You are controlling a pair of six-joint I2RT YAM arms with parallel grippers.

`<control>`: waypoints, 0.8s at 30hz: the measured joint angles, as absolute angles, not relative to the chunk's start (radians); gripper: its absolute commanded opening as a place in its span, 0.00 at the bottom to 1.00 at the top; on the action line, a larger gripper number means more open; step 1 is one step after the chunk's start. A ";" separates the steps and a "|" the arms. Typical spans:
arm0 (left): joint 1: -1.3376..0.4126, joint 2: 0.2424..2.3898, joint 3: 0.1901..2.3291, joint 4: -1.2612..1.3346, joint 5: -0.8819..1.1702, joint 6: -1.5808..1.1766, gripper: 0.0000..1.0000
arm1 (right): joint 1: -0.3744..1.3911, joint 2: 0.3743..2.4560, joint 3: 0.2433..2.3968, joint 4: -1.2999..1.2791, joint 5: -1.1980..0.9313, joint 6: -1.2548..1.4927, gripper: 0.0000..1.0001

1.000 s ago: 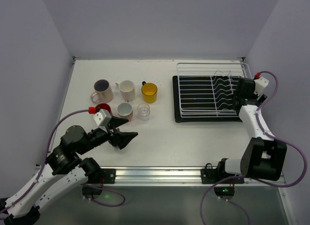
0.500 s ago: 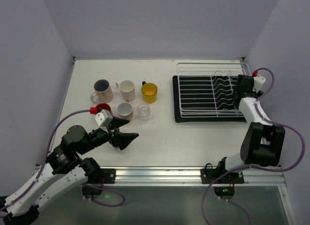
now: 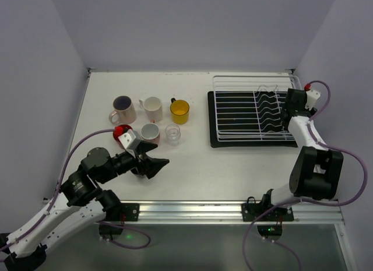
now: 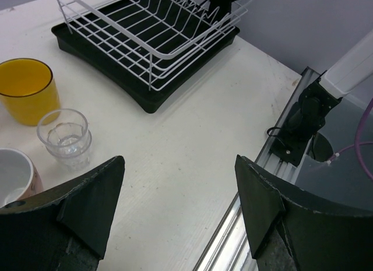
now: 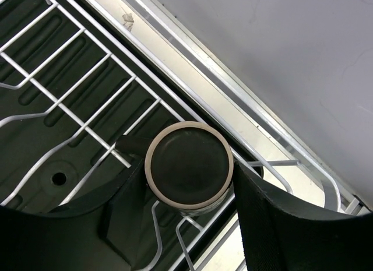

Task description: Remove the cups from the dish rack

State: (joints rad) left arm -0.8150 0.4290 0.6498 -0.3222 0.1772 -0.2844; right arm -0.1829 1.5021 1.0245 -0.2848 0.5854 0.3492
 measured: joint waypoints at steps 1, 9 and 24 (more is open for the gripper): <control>-0.813 0.435 0.650 -0.323 0.177 -0.284 0.81 | -0.185 1.493 1.020 -0.284 0.580 0.350 0.18; -0.779 0.483 0.650 -0.322 0.179 -0.284 0.80 | -0.184 1.263 0.964 -0.192 0.487 0.340 0.12; -0.758 0.621 0.648 -0.233 0.221 -0.384 0.70 | 0.063 0.897 0.825 -0.080 0.163 0.511 0.10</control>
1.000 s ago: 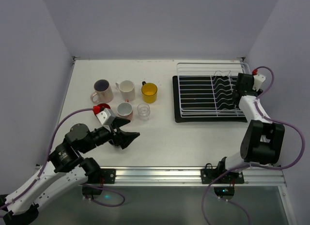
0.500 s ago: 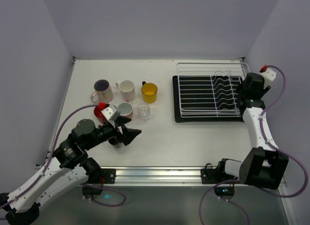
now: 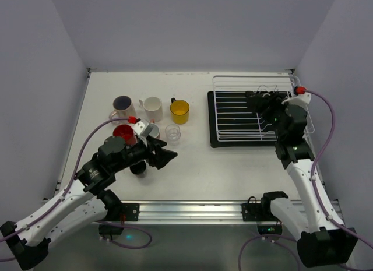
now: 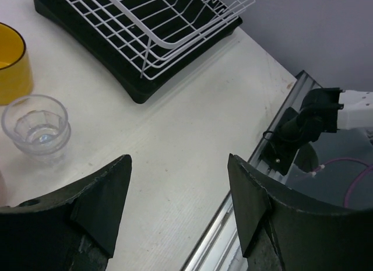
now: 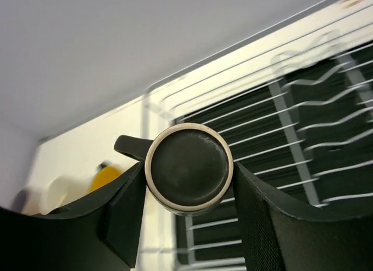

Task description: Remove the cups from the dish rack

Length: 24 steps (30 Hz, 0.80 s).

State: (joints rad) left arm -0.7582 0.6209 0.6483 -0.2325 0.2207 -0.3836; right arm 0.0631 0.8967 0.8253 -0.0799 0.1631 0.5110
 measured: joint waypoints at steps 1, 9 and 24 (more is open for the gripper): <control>-0.758 0.635 0.644 -0.203 0.229 -0.406 0.70 | 0.099 0.871 0.794 -0.053 0.108 0.546 0.10; -0.760 0.827 0.540 0.161 0.348 -0.655 0.57 | 0.331 0.825 0.599 0.157 -0.165 0.773 0.11; -0.811 1.019 0.492 0.562 0.332 -0.909 0.49 | 0.532 0.872 0.332 0.575 -0.358 1.010 0.11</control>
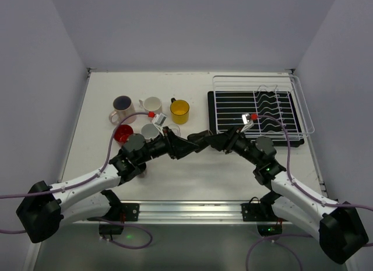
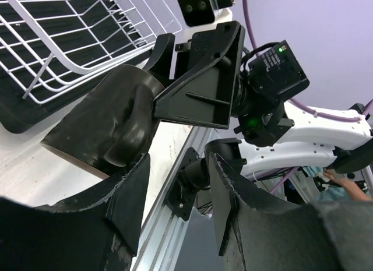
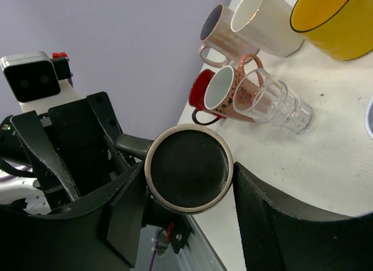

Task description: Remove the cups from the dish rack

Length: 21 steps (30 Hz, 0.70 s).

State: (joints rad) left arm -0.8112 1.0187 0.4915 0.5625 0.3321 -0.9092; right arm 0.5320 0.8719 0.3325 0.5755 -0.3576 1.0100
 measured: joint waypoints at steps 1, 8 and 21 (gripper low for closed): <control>-0.813 1.023 0.492 0.569 0.328 -0.915 0.47 | 0.534 0.877 0.326 0.586 -0.360 1.017 0.12; -0.821 1.022 0.492 0.581 0.315 -0.924 0.42 | 0.538 0.844 0.317 0.619 -0.347 1.035 0.11; -0.822 0.832 0.492 0.379 0.218 -0.834 0.54 | 0.541 0.818 0.318 0.605 -0.282 1.032 0.12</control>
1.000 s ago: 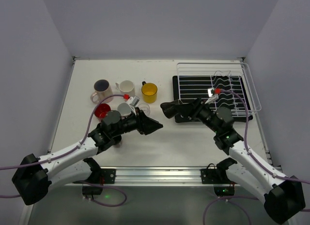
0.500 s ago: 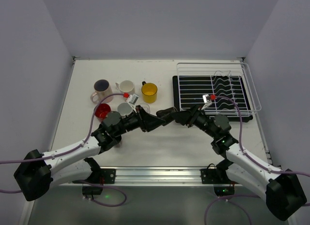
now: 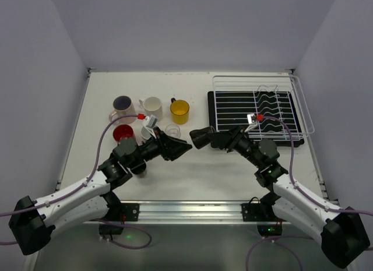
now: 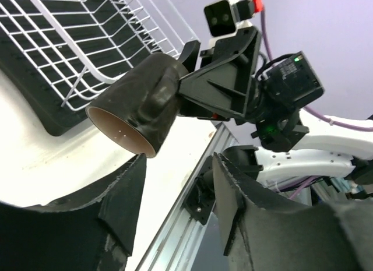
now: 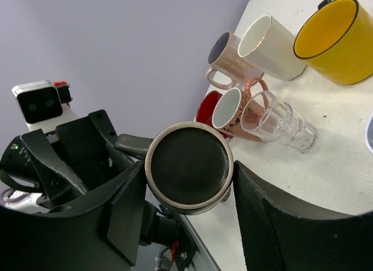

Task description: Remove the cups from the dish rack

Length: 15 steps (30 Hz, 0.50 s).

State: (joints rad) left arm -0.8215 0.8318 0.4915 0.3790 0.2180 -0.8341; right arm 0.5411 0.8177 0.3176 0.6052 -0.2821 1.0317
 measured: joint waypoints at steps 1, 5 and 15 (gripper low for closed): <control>-0.822 0.839 0.492 0.378 0.218 -0.827 0.55 | 0.544 0.819 0.318 0.607 -0.282 1.033 0.12; -0.822 0.914 0.496 0.378 0.234 -0.816 0.56 | 0.564 0.835 0.318 0.621 -0.287 1.041 0.13; -0.822 1.028 0.514 0.457 0.289 -0.817 0.50 | 0.624 0.881 0.318 0.681 -0.287 1.049 0.14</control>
State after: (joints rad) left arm -0.8215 1.0279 0.5144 0.4568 0.2886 -0.8173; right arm 0.6243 0.8810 0.3176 0.6811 -0.2867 1.0489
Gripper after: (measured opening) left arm 0.531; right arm 0.589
